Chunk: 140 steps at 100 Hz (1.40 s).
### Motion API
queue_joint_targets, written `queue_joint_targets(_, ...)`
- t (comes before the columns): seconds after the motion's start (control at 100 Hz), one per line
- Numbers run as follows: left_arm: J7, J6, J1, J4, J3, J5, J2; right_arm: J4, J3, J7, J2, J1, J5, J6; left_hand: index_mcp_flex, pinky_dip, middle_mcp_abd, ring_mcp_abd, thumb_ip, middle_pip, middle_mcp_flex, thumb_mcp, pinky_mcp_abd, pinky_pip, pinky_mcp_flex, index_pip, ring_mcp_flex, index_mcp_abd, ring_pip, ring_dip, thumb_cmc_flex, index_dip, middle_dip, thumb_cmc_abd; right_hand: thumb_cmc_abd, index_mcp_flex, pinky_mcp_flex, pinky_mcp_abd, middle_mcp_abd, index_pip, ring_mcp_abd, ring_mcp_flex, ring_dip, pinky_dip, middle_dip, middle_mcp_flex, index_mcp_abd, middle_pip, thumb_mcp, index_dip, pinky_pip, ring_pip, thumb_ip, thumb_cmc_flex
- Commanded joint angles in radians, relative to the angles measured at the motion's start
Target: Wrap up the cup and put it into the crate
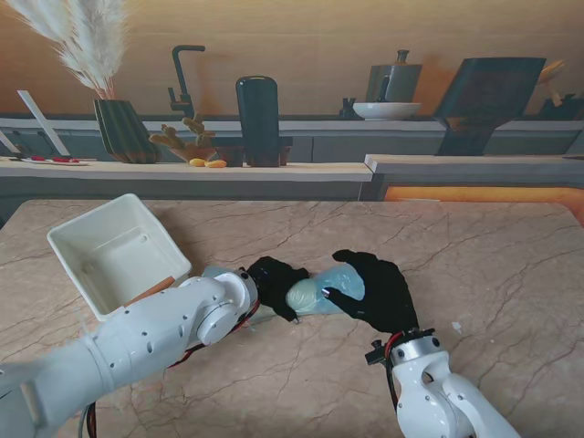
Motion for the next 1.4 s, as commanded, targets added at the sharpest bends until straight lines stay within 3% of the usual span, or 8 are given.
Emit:
queue_joint_targets(0.0, -0.037, 0.005, 0.062, 0.043, 0.007, 0.01, 0.031, -0.012, 0.0, 0.006, -0.008, -0.012, 0.012, -0.006, 0.187, 0.167, -0.046, -0.033, 0.014, 0.048, 0.015, 0.296, -0.036, 0.347, 0.094, 0.281, 0.061, -0.132, 0.225, 0.115, 0.709, 0.063, 0.043, 0.108, 0.058, 0.026, 0.005, 0.015, -0.008, 0.01, 0.003, 0.018, 0.011, 0.025, -0.002, 0.022, -0.034, -0.011, -0.018, 0.004, -0.021, 0.001, -0.013, -0.046)
queue_joint_targets(0.23, -0.005, -0.054, 0.111, -0.086, -0.101, 0.156, 0.081, -0.015, 0.022, 0.018, -0.012, -0.025, 0.056, -0.014, 0.19, 0.189, -0.072, -0.078, 0.039, 0.113, 0.019, 0.387, -0.042, 0.351, 0.111, 0.325, 0.092, -0.155, 0.257, 0.161, 0.687, 0.114, 0.083, 0.066, 0.125, 0.056, 0.004, 0.015, 0.0, 0.02, 0.008, 0.01, 0.013, 0.036, -0.001, 0.035, -0.041, -0.012, -0.042, 0.003, -0.026, 0.002, -0.009, -0.047)
queue_joint_targets(0.44, 0.013, -0.136, 0.137, -0.157, -0.204, 0.211, 0.095, -0.029, 0.033, -0.052, -0.02, -0.064, 0.038, -0.028, 0.192, 0.193, -0.081, -0.082, 0.029, 0.119, 0.017, 0.409, -0.045, 0.331, 0.093, 0.324, 0.088, -0.171, 0.248, 0.169, 0.679, 0.128, 0.078, 0.062, 0.152, 0.072, 0.009, 0.016, 0.003, 0.024, 0.007, 0.014, 0.015, 0.043, -0.001, 0.05, -0.047, -0.011, -0.062, -0.001, -0.029, 0.006, -0.003, -0.045)
queue_joint_targets(0.89, -0.024, -0.184, 0.303, -0.43, -0.604, 0.374, 0.123, -0.04, 0.048, -0.216, -0.041, -0.122, -0.007, -0.012, 0.183, 0.167, -0.081, -0.068, -0.008, 0.041, 0.007, 0.321, -0.054, 0.245, 0.058, 0.265, 0.054, -0.178, 0.149, 0.151, 0.685, 0.064, 0.036, 0.107, 0.163, 0.082, 0.015, 0.017, 0.006, 0.027, 0.008, 0.02, 0.02, 0.052, -0.001, 0.064, -0.049, -0.012, -0.078, -0.006, -0.033, 0.015, 0.01, -0.042)
queue_joint_targets(1.13, -0.134, -0.244, 0.378, -0.515, -0.834, 0.372, 0.135, -0.04, 0.052, -0.23, -0.046, -0.125, 0.0, -0.002, 0.188, 0.149, -0.087, -0.084, -0.032, -0.012, 0.0, 0.263, -0.061, 0.185, 0.028, 0.203, 0.031, -0.187, 0.082, 0.136, 0.687, 0.0, 0.021, 0.136, 0.167, 0.084, 0.017, 0.016, 0.007, 0.029, 0.007, 0.021, 0.023, 0.055, 0.001, 0.067, -0.049, -0.009, -0.081, -0.008, -0.033, 0.022, 0.014, -0.041)
queue_joint_targets(1.27, -0.224, -0.254, 0.424, -0.539, -0.959, 0.279, 0.137, -0.039, 0.053, -0.215, -0.046, -0.12, 0.012, 0.003, 0.179, 0.139, -0.089, -0.076, -0.028, -0.042, -0.01, 0.242, -0.06, 0.134, 0.0, 0.157, 0.01, -0.179, 0.032, 0.138, 0.679, -0.034, 0.02, 0.133, 0.171, 0.083, 0.017, 0.015, 0.006, 0.029, 0.006, 0.021, 0.024, 0.057, 0.001, 0.066, -0.051, -0.009, -0.084, -0.009, -0.033, 0.023, 0.016, -0.043)
queue_joint_targets(1.39, -0.247, -0.243, 0.454, -0.534, -1.038, 0.249, 0.138, -0.037, 0.053, -0.202, -0.046, -0.115, 0.022, 0.01, 0.18, 0.137, -0.089, -0.067, -0.029, -0.051, -0.008, 0.237, -0.051, 0.115, -0.013, 0.153, 0.004, -0.177, 0.008, 0.134, 0.678, -0.035, 0.02, 0.129, 0.172, 0.083, 0.018, 0.015, 0.007, 0.029, 0.006, 0.019, 0.024, 0.058, 0.001, 0.066, -0.051, -0.009, -0.085, -0.009, -0.033, 0.023, 0.017, -0.042)
